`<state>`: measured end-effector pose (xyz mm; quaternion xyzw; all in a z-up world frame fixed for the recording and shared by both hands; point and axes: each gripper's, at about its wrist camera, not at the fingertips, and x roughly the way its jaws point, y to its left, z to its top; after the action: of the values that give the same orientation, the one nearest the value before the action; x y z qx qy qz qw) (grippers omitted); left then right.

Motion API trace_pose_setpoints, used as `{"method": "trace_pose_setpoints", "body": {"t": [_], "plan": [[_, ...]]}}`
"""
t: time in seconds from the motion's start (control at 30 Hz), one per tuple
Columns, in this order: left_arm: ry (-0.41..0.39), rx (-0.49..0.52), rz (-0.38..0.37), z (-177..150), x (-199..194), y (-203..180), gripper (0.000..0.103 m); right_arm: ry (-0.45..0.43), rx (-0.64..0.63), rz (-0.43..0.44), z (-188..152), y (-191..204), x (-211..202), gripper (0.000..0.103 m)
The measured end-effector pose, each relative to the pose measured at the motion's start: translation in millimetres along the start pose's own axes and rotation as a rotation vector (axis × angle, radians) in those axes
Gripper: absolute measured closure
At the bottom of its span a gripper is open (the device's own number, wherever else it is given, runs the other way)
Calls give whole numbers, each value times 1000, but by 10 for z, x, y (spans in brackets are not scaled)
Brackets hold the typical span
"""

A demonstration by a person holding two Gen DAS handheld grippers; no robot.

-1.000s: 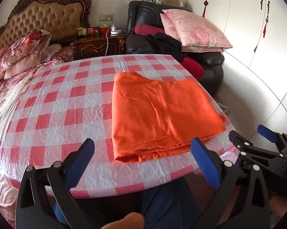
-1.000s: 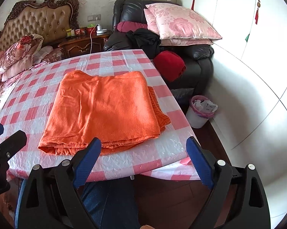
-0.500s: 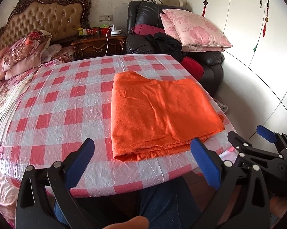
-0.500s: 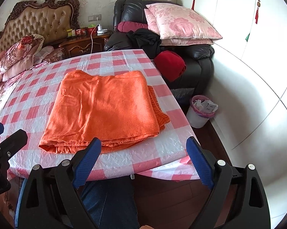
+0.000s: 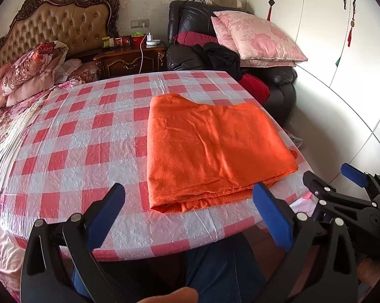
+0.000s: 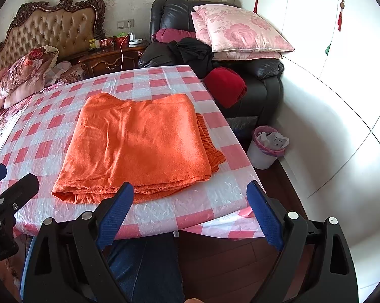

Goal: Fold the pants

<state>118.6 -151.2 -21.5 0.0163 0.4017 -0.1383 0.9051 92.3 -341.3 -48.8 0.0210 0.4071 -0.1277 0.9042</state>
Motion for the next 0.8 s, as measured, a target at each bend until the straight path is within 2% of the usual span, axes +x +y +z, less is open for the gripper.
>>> {"method": "trace_pose_setpoints", "body": {"t": [0.8], "plan": [[0, 4, -12, 39, 20, -40, 2, 2, 2, 2, -1, 1, 9, 15]]}}
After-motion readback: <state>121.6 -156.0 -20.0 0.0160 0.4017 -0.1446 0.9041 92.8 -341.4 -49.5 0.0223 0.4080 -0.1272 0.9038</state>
